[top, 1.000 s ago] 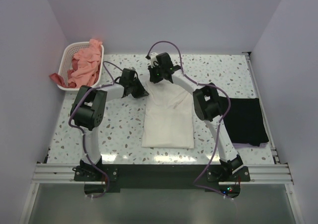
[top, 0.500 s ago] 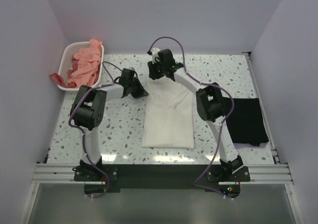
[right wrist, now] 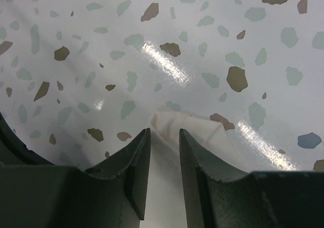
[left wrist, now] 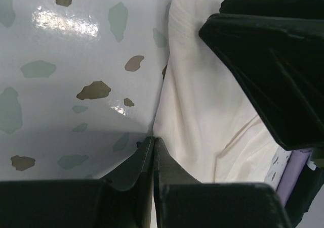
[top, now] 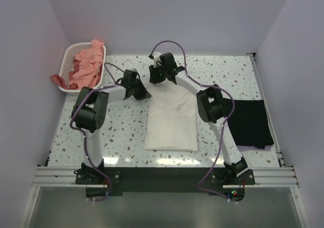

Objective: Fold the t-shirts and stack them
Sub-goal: Fold the tshirt

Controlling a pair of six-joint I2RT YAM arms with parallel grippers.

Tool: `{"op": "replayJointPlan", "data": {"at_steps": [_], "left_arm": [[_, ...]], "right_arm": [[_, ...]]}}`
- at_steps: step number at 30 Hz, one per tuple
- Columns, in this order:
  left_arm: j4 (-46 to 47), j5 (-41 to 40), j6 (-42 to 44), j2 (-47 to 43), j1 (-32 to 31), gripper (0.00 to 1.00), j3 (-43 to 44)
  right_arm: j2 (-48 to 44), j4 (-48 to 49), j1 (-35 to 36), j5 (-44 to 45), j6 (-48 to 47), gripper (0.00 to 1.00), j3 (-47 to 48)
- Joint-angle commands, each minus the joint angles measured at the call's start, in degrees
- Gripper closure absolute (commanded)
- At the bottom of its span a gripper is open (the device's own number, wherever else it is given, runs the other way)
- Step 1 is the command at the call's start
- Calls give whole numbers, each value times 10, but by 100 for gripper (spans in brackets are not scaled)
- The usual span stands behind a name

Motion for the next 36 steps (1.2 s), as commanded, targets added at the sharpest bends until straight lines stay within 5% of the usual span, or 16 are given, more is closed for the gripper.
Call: {"op": "replayJointPlan", "data": {"at_steps": [1, 36], "left_arm": [[2, -6, 5, 14, 8, 93, -6], [7, 0, 0, 23, 8, 93, -10]], "right_arm": [[-2, 14, 0, -11, -1, 67, 14], [8, -16, 0, -18, -12, 73, 14]]}}
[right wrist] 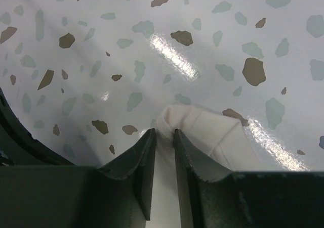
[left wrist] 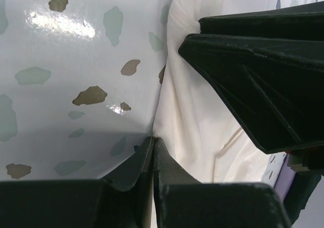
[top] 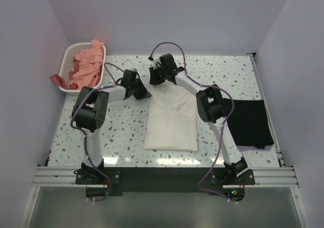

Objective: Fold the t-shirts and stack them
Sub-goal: Fold the tshirt

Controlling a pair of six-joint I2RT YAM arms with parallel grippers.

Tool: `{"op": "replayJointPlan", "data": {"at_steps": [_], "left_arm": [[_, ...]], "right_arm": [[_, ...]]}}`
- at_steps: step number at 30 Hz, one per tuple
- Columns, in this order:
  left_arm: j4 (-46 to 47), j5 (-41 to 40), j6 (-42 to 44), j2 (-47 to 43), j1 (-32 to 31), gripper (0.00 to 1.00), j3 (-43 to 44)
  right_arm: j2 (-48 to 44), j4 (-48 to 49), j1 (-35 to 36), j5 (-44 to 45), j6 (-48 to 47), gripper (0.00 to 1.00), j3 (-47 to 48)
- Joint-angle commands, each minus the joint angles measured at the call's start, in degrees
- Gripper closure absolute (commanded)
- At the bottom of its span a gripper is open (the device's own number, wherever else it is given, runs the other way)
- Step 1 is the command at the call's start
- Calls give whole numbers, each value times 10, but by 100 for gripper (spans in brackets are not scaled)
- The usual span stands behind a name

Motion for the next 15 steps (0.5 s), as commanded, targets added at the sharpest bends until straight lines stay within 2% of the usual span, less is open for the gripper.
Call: {"op": "replayJointPlan", "data": {"at_steps": [1, 8, 15], "left_arm": [[-6, -13, 1, 17, 6, 94, -10], [-7, -15, 0, 17, 6, 94, -12], [-5, -18, -4, 14, 6, 94, -21]], "right_arm": [[-4, -3, 0, 11, -11, 77, 15], [-12, -7, 0, 25, -12, 96, 7], [-58, 17, -3, 77, 5, 98, -30]]}}
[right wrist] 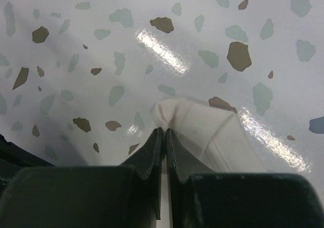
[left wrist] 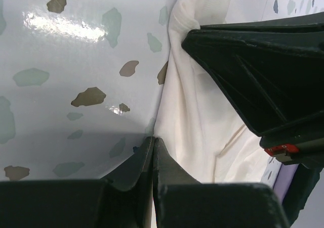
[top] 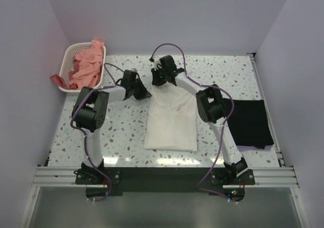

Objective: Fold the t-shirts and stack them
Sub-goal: Fold the tshirt

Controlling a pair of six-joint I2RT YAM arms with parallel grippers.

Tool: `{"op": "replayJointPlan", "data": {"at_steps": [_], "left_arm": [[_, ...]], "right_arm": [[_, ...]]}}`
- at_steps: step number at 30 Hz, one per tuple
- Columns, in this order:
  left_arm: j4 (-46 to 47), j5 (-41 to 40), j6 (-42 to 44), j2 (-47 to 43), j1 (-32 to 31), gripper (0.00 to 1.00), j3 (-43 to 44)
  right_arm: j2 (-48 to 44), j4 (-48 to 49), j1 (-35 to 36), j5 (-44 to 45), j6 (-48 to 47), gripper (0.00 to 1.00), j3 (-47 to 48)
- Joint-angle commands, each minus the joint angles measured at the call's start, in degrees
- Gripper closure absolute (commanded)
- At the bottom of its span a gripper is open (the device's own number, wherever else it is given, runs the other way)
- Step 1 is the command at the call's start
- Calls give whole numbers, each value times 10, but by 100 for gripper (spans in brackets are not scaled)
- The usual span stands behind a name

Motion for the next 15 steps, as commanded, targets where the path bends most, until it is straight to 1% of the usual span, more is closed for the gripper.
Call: {"op": "replayJointPlan", "data": {"at_steps": [1, 8, 15], "left_arm": [[-14, -18, -3, 14, 6, 95, -18], [-15, -23, -6, 13, 6, 96, -23], [-13, -22, -9, 16, 6, 98, -25]], "right_arm": [[-59, 7, -3, 50, 4, 98, -7], [-85, 21, -11, 79, 19, 99, -38], [-96, 27, -19, 87, 28, 99, -58]]}}
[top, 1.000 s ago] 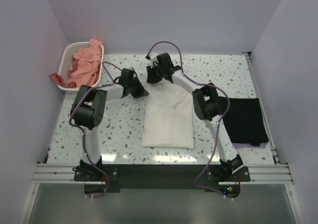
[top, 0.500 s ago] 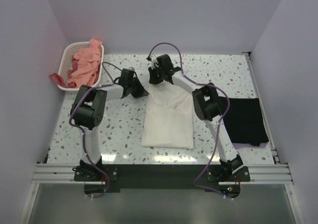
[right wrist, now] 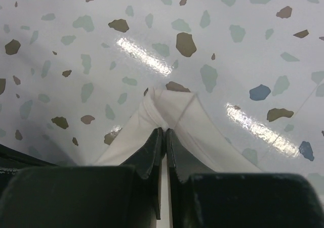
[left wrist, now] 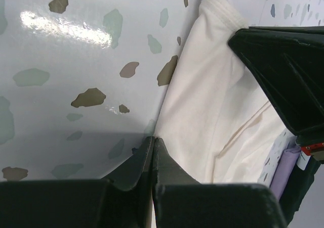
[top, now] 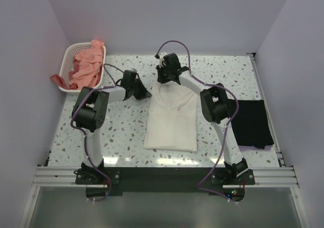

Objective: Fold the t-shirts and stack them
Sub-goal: Fold the tshirt

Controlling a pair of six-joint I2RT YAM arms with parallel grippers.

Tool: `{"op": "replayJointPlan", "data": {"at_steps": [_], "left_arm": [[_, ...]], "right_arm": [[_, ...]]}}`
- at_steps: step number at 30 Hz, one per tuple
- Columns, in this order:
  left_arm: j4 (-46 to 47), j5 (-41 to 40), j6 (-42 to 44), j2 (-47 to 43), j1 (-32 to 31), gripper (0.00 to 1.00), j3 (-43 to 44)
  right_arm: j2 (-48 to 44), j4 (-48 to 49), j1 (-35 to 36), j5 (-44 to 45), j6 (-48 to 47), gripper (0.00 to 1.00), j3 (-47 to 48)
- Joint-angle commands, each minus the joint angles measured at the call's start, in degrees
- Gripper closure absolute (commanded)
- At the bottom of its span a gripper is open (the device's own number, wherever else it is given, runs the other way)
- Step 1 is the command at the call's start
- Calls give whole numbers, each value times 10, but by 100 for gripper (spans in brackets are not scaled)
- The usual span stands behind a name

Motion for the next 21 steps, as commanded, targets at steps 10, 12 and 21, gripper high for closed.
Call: {"op": "replayJointPlan", "data": {"at_steps": [10, 12, 21], "left_arm": [[-28, -21, 3, 19, 6, 98, -15], [-28, -20, 2, 20, 6, 98, -15], [-28, -20, 8, 0, 8, 94, 0]], "right_arm": [[-48, 4, -10, 64, 12, 100, -25], [-52, 6, -10, 73, 14, 99, -33], [-30, -21, -8, 86, 22, 99, -25]]}}
